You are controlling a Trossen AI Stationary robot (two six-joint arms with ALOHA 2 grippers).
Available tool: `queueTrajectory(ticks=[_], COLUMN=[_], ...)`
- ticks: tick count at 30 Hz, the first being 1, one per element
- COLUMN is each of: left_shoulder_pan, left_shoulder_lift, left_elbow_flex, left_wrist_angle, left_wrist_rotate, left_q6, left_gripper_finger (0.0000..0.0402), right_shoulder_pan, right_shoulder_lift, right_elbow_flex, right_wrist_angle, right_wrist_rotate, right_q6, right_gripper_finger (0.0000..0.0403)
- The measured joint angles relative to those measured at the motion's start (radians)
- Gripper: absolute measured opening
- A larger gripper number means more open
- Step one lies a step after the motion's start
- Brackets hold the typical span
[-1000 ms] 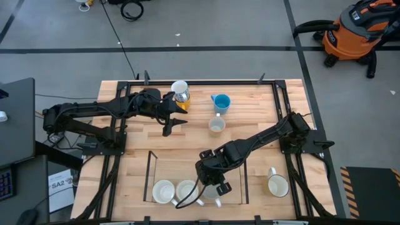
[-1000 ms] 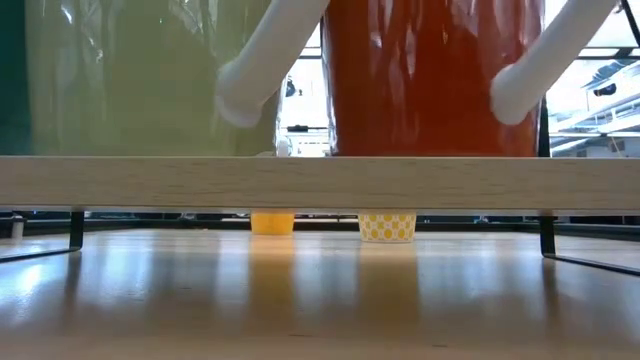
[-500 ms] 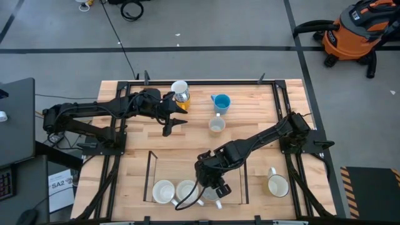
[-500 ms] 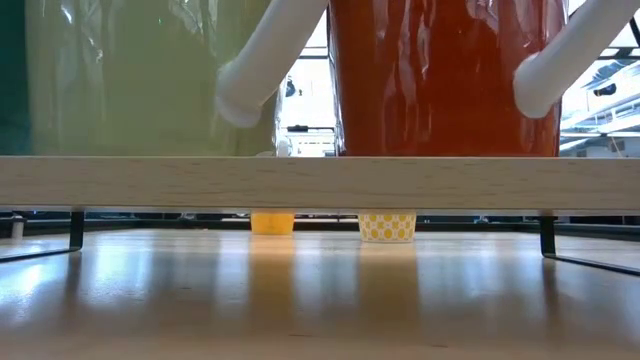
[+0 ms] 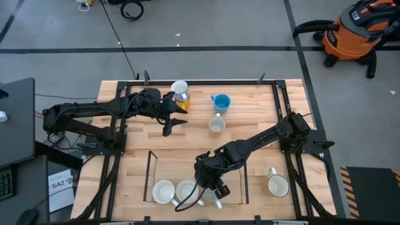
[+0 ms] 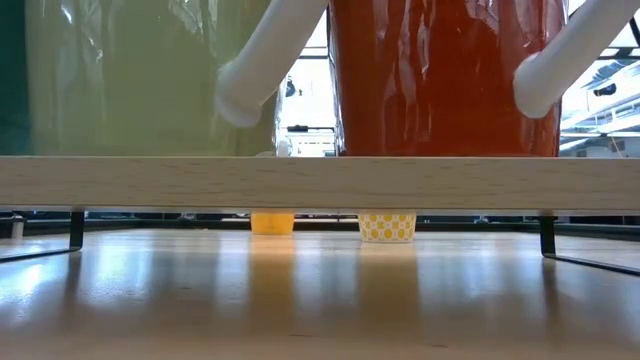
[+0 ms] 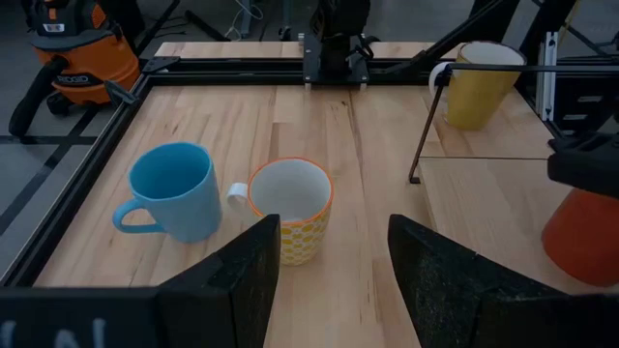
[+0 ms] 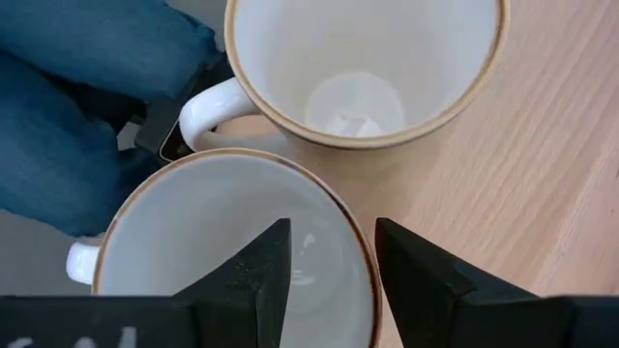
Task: Place coffee mugs
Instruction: Put the light yellow mug on the shelf
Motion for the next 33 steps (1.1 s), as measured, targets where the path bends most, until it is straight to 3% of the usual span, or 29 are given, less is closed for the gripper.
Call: queueTrajectory(ticks=[7,21,30,33], left_shoulder_pan=[0.000,0.000,0.000,0.000], left_shoulder_lift=[0.000,0.000,0.000,0.000], left_elbow_flex=[0.000,0.000,0.000,0.000], left_wrist_angle=[0.000,0.000,0.000,0.000], left_wrist_rotate=[0.000,0.000,0.000,0.000], left_q6=[0.000,0.000,0.000,0.000], left_gripper_finger=[0.0199,0.0199,0.0199,0.0199], right_shoulder_pan=[0.000,0.002,0.013,0.028], right_shoulder_lift=[0.000,0.000,0.000,-0.011], right_elbow_flex=[0.100,0.387,0.445,0.441], right_wrist_angle=[-0.070,-0.460,-0.736,-0.728], right_wrist_rotate=[0.000,0.010,0.009,0.009], right_q6=[-0.022,-0.083,-0.034,-0.034], right_gripper_finger=[0.0158,0.0158,0.0158,0.0158])
